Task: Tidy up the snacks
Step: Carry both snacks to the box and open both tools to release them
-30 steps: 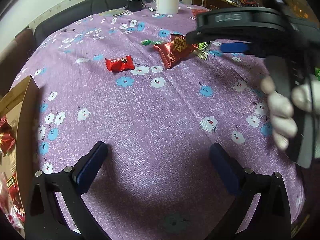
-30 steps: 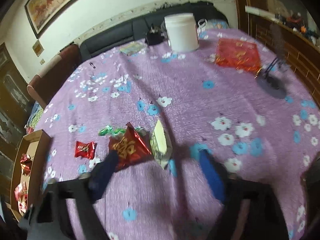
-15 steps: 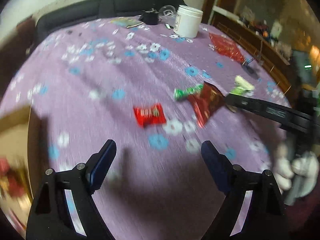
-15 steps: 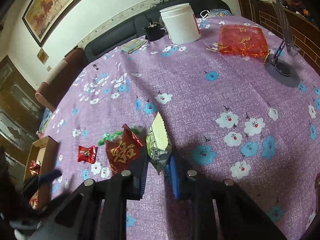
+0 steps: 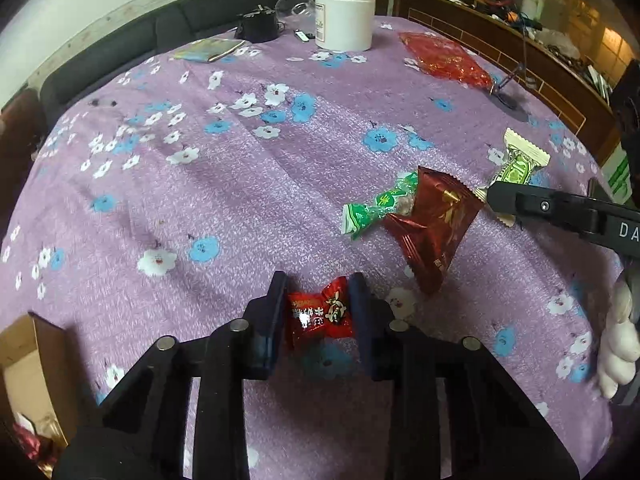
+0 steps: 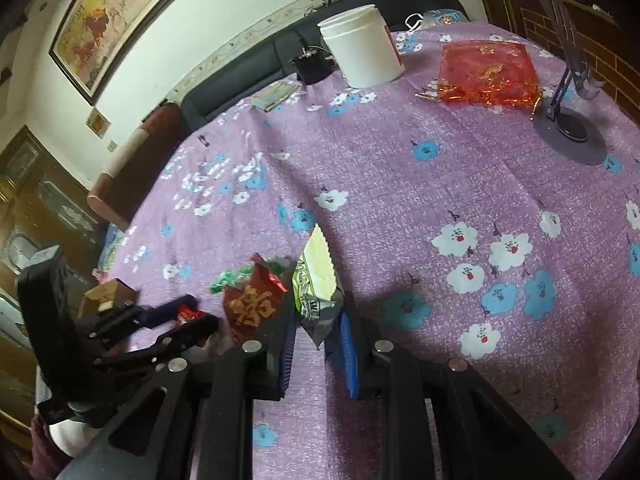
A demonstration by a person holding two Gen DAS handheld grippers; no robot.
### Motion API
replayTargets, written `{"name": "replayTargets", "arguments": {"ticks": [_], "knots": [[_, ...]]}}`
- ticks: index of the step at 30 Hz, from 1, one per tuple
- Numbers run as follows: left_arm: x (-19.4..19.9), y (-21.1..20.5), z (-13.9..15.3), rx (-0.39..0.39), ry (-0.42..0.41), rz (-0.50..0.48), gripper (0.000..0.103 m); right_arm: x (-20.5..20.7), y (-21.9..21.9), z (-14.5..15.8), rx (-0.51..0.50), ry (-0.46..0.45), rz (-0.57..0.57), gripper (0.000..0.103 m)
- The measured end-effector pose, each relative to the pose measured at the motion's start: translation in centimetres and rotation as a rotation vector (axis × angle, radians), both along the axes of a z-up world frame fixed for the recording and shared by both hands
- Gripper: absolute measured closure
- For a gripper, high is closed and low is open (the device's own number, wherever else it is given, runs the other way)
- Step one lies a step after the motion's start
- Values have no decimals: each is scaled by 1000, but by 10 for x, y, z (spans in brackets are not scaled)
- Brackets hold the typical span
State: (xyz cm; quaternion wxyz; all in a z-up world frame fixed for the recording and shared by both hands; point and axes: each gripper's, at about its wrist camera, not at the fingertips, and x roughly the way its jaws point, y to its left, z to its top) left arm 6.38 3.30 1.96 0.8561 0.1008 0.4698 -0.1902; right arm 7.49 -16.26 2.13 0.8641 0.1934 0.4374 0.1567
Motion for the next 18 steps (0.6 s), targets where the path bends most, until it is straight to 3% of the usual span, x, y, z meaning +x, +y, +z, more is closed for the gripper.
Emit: {"name": "replayTargets", "arguments": {"ticks": [4, 11, 15, 18], "knots": [[-10, 5, 4, -35, 4, 24, 74, -3, -6, 6, 32, -18, -2, 80], [-39, 24, 25, -182, 6, 53, 74, -7, -26, 15, 122, -51, -33, 80], [-67, 42, 40, -268, -15, 86, 74, -3, -21, 10, 231, -21, 48, 80], [-86, 59, 49, -321, -35, 118, 74, -5, -8, 10, 232, -20, 97, 80]]}}
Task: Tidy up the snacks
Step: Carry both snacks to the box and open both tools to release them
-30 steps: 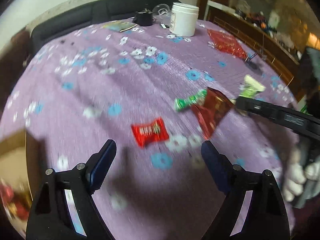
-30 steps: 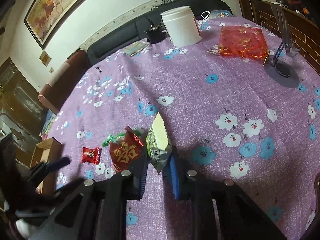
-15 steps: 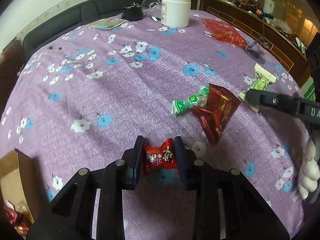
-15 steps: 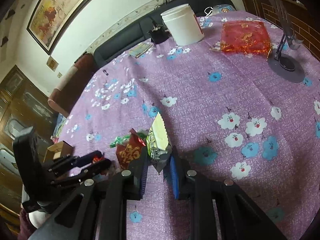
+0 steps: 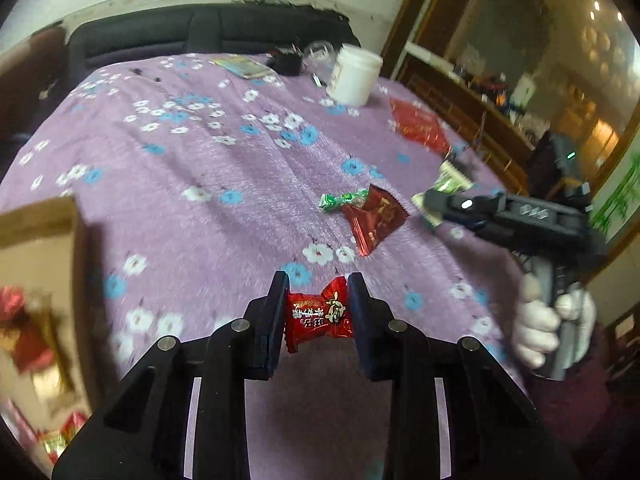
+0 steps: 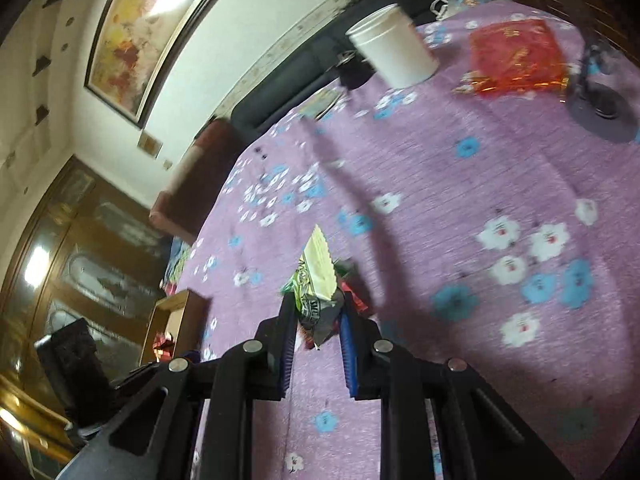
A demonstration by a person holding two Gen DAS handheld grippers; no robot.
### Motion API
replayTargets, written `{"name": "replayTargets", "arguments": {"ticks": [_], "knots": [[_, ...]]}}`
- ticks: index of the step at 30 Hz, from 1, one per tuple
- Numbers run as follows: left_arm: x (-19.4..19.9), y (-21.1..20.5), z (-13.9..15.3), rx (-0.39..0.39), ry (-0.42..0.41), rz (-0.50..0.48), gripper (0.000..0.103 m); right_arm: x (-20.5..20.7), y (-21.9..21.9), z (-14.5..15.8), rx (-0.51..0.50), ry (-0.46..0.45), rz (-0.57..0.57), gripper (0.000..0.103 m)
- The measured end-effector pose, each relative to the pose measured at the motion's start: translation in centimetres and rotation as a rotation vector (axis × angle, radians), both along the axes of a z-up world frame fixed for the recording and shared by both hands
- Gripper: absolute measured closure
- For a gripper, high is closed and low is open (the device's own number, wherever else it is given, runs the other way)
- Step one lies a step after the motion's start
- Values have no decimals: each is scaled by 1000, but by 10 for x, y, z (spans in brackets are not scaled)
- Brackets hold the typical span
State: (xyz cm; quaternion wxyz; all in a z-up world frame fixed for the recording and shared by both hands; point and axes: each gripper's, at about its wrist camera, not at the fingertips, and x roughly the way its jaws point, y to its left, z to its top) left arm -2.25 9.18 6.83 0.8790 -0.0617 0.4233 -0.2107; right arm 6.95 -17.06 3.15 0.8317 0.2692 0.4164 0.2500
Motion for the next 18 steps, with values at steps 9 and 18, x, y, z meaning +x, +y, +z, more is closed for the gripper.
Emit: {"name": "replayTargets", "arguments": {"ticks": [9, 18], "knots": [[-59, 100, 14, -156, -60, 209, 74, -11, 36, -15, -131, 22, 39, 80], [-88, 194, 5, -188, -47, 387, 74, -46, 120, 26, -192, -55, 171, 80]]}}
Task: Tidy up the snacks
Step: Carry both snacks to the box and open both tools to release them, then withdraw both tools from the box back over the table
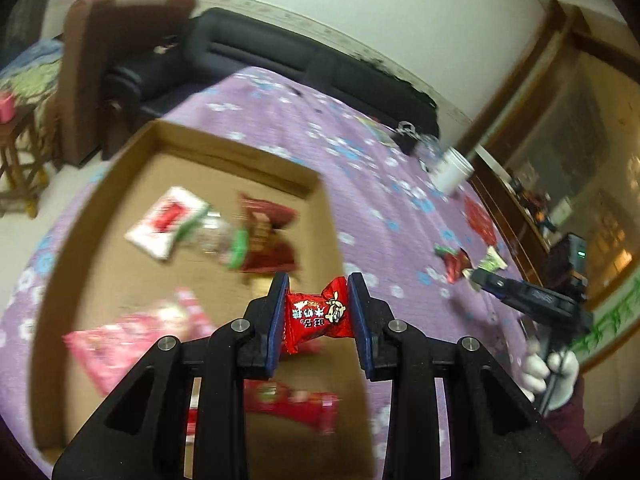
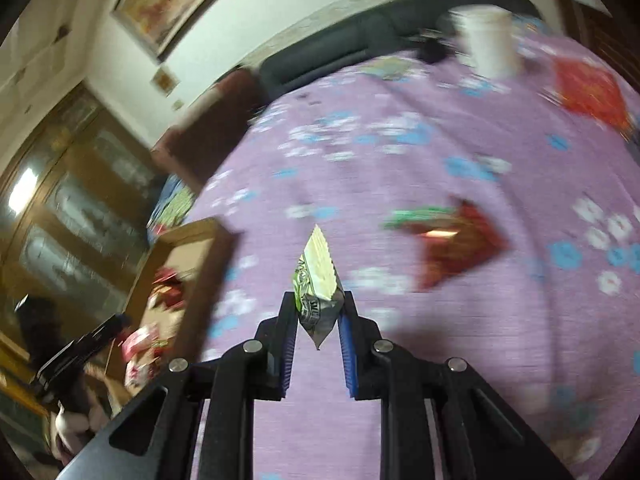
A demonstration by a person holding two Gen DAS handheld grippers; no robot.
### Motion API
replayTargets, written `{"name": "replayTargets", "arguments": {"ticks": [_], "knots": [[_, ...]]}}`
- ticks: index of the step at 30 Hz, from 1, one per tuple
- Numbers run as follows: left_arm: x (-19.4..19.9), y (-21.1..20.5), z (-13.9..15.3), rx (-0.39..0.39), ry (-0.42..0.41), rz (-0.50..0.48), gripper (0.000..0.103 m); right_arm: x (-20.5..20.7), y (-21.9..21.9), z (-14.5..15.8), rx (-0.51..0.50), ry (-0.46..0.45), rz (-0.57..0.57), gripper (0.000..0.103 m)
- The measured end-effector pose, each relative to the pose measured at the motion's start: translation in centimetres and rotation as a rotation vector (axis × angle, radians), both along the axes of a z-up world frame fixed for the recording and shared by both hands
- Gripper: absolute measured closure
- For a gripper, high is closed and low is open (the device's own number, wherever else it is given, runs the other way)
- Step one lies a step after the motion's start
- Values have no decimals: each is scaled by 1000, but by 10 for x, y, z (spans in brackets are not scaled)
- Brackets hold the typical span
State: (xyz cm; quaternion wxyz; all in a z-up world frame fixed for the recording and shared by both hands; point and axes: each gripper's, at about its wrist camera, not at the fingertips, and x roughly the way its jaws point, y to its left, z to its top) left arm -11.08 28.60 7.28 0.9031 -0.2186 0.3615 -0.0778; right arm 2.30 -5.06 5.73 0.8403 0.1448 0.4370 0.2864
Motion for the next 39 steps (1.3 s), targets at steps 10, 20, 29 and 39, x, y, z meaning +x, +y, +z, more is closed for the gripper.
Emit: {"name": "replayTargets", "arguments": {"ticks": [10, 20, 29, 39], "knots": [[-11, 35, -17, 46, 42, 91, 73, -31, 159, 9, -99, -20, 276, 80], [-11, 56, -22, -85, 37, 104, 50, -43, 226, -10, -219, -36, 349, 78], [-35, 46, 3, -98, -5, 121, 49, -52, 214, 3, -213, -105, 312, 49], [-50, -37, 23, 166, -47, 78, 43, -55, 150, 16, -184, -134, 190, 43]]}}
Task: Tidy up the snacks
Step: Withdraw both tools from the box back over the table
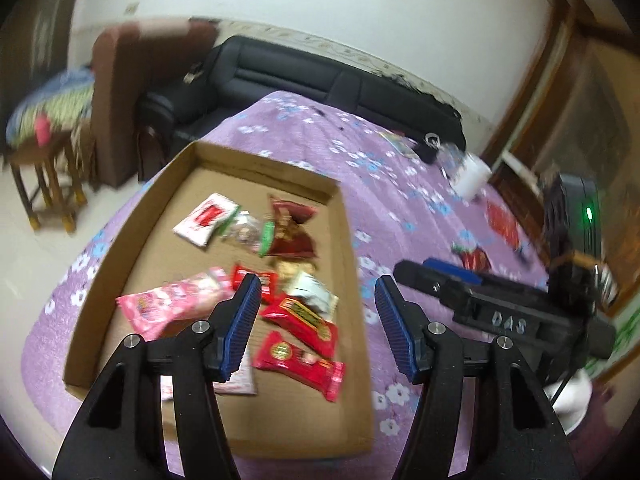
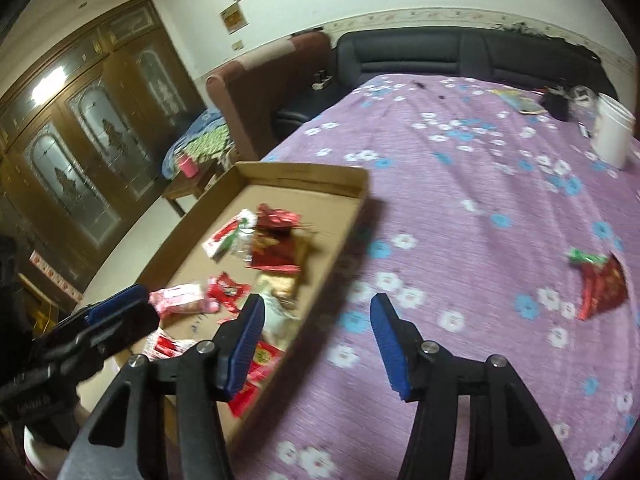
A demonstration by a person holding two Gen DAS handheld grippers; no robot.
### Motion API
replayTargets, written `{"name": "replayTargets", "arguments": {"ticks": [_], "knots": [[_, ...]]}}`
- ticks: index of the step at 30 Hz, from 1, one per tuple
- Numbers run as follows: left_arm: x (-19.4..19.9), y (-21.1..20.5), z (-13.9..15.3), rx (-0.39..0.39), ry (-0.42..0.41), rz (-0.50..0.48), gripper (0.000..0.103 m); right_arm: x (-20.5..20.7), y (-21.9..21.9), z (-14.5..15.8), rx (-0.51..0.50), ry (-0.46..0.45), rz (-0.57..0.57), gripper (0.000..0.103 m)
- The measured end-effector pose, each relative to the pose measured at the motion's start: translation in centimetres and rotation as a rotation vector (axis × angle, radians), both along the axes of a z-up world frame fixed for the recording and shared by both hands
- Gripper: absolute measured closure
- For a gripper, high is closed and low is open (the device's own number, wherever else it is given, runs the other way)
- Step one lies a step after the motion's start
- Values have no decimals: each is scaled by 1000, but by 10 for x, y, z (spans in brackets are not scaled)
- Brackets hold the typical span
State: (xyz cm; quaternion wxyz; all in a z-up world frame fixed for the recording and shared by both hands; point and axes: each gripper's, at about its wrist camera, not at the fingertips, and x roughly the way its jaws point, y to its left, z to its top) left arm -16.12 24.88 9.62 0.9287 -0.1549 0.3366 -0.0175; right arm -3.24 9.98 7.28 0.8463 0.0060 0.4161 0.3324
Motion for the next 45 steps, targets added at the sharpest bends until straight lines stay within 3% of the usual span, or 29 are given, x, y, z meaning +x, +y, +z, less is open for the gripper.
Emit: {"name": "replayTargets", "arguments": {"ticks": [3, 14, 24, 45], "knots": [[-1, -28, 1, 68, -1, -34, 43, 0, -24, -1, 12, 4, -36, 42], [12, -81, -13, 118, 84, -101, 43, 1, -94, -11, 32, 27, -137, 41], [8, -121, -15, 282, 100, -124, 43, -7, -119, -16, 30, 22, -168, 40], [5, -144, -30, 316, 147, -173, 43, -11, -145, -18, 35, 17, -223, 37]]}}
